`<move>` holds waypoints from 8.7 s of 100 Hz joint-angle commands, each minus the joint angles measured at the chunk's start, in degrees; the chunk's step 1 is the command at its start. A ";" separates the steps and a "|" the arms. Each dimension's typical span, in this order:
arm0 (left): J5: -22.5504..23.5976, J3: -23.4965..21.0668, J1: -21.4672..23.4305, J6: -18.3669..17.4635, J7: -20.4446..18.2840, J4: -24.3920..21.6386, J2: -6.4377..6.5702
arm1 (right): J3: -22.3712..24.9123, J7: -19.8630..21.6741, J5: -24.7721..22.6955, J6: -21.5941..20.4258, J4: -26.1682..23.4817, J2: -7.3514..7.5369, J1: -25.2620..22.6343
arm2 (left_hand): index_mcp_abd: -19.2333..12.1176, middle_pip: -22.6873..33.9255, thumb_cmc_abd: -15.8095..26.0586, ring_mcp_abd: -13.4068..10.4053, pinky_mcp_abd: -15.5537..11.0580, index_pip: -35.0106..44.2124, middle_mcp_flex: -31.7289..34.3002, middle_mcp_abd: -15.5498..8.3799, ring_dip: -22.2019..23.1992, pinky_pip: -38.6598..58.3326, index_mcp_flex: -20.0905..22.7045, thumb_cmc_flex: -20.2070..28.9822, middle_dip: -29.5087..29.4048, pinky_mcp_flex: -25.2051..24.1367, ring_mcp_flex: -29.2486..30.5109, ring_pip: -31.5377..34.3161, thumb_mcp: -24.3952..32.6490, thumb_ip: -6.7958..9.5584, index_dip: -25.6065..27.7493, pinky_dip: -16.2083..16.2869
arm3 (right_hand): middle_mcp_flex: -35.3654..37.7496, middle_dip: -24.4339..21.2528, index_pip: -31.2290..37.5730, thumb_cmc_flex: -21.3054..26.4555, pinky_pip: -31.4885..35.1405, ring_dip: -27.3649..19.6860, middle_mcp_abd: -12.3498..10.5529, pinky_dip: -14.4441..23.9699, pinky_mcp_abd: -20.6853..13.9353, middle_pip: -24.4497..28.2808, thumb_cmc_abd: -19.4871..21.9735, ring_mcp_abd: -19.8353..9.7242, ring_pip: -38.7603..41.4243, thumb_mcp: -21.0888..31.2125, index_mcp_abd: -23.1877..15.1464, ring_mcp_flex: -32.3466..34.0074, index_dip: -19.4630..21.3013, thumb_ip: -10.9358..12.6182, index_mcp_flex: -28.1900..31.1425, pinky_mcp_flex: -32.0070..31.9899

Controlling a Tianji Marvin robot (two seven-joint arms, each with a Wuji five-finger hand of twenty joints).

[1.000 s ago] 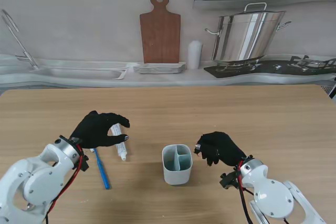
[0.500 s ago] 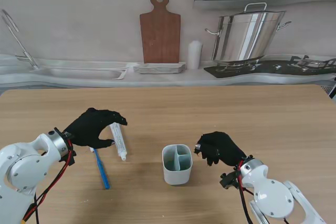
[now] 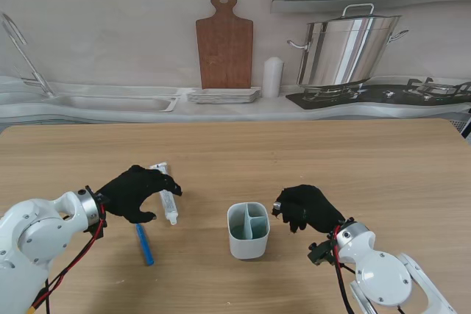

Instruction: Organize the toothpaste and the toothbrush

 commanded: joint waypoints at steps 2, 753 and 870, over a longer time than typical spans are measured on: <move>0.62 0.85 -0.61 -1.06 -0.87 1.00 0.08 | -0.10 0.69 -0.04 0.27 -0.22 -0.30 -0.56 | -0.93 0.85 -2.55 -1.39 -2.34 -0.02 -2.10 -0.76 -1.12 -1.05 -1.62 1.70 -1.45 -2.27 -2.71 0.19 1.19 -3.45 0.88 -0.82 | 0.13 -0.18 0.91 0.46 -0.37 0.16 2.75 0.85 6.29 0.34 -1.23 3.85 0.22 0.39 -1.25 0.76 0.19 -1.07 -1.02 -1.25; -58.02 25.93 -4.03 22.75 18.02 -2.78 -12.07 | 11.03 -6.07 -18.30 -23.27 4.13 0.27 -0.53 | 2.23 41.39 -15.48 7.65 0.47 41.62 38.35 12.11 59.74 34.53 31.73 25.72 41.45 18.27 40.87 41.21 28.02 -7.95 46.95 32.88 | -31.24 -6.04 -7.55 -8.89 -25.30 -13.04 -1.67 -8.16 -1.52 -14.61 -5.07 -1.62 -25.02 0.40 -7.46 -34.10 7.33 -2.91 -26.52 -37.46; -54.73 26.18 -4.99 20.82 16.34 0.97 -11.38 | 10.87 -5.39 -17.89 -22.73 4.37 0.38 -0.56 | 3.07 26.48 -6.83 3.82 -4.41 28.48 21.56 10.10 51.08 29.95 10.39 12.75 42.10 8.64 26.66 37.90 9.79 -5.05 35.17 36.56 | -30.21 -6.04 -7.32 -8.67 -25.22 -12.49 -1.48 -8.22 -0.97 -14.61 -4.95 -1.93 -24.92 0.70 -7.32 -32.25 7.42 -2.85 -25.73 -37.08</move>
